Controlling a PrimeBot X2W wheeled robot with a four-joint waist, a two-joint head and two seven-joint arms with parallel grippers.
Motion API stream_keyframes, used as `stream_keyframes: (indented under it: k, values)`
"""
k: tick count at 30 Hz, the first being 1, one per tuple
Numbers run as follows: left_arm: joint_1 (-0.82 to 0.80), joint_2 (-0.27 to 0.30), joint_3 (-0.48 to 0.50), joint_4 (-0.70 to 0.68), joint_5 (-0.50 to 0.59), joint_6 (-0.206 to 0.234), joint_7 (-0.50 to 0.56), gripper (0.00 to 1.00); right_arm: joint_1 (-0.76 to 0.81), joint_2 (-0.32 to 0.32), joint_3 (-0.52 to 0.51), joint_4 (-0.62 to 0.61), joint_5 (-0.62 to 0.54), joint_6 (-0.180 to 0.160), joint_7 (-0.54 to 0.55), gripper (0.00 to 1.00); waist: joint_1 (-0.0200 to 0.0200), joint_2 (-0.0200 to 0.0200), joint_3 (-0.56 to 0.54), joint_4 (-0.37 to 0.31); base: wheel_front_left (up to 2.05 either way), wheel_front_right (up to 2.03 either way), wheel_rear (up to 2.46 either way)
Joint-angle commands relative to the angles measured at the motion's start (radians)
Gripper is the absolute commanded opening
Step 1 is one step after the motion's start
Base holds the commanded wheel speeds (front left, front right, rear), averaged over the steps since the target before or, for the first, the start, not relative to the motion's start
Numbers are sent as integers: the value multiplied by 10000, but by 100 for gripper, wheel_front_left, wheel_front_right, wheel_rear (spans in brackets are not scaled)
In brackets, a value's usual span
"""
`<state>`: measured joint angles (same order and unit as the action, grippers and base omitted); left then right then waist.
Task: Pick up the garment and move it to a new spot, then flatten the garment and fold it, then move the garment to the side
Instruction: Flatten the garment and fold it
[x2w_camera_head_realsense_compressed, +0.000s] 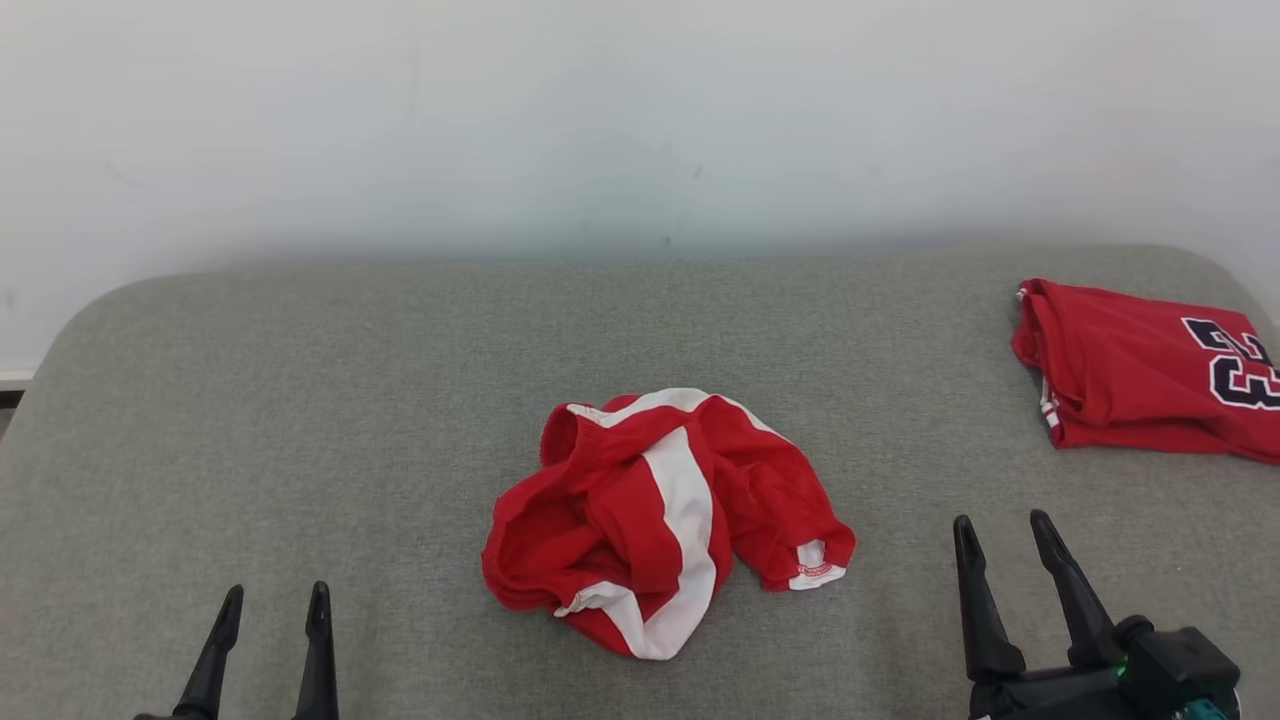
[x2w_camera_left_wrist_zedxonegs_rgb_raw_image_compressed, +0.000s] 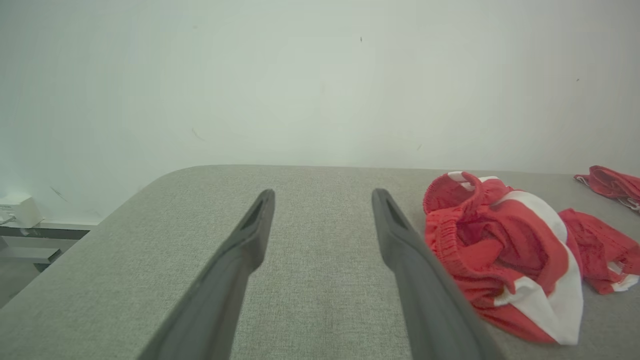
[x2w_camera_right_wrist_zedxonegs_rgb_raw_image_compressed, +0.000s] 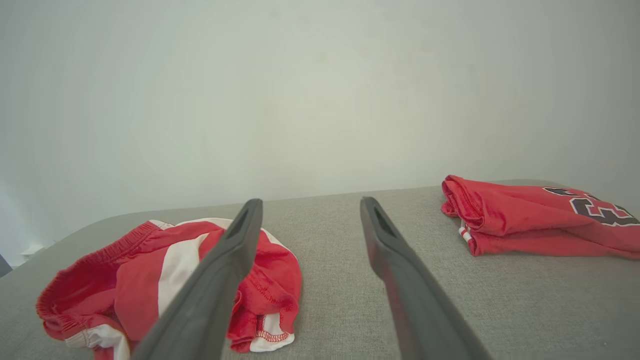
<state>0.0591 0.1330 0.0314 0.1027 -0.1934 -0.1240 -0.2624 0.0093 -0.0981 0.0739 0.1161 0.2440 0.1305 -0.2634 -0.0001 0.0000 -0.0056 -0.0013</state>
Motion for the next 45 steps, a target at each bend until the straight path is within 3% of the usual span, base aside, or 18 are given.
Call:
stream_keyframes:
  k: [1,12,22,34,45]
  values:
    - [122,-18,61,-79,5,-10,-33,100,214,70,-105,-135,-56,0,-12,100,1,0,-61,-93,0,0,0]
    - [381,-85,270,-56,38,-6,-33,100,570,195,-231,-359,-189,0,-12,100,1,0,-7,-167,0,0,0]
    - [269,-118,-1455,565,73,-58,-33,100,268,177,-96,-273,-160,0,-12,100,1,0,249,-305,0,0,0]
    - [-767,82,-3024,1877,-481,-60,-31,100,-164,222,120,-80,-84,0,-12,100,1,0,798,-1191,0,0,0]
    - [-1689,225,-3283,3147,-767,-60,-33,100,-408,286,146,-74,-82,0,-13,100,1,0,1141,-2080,0,0,0]
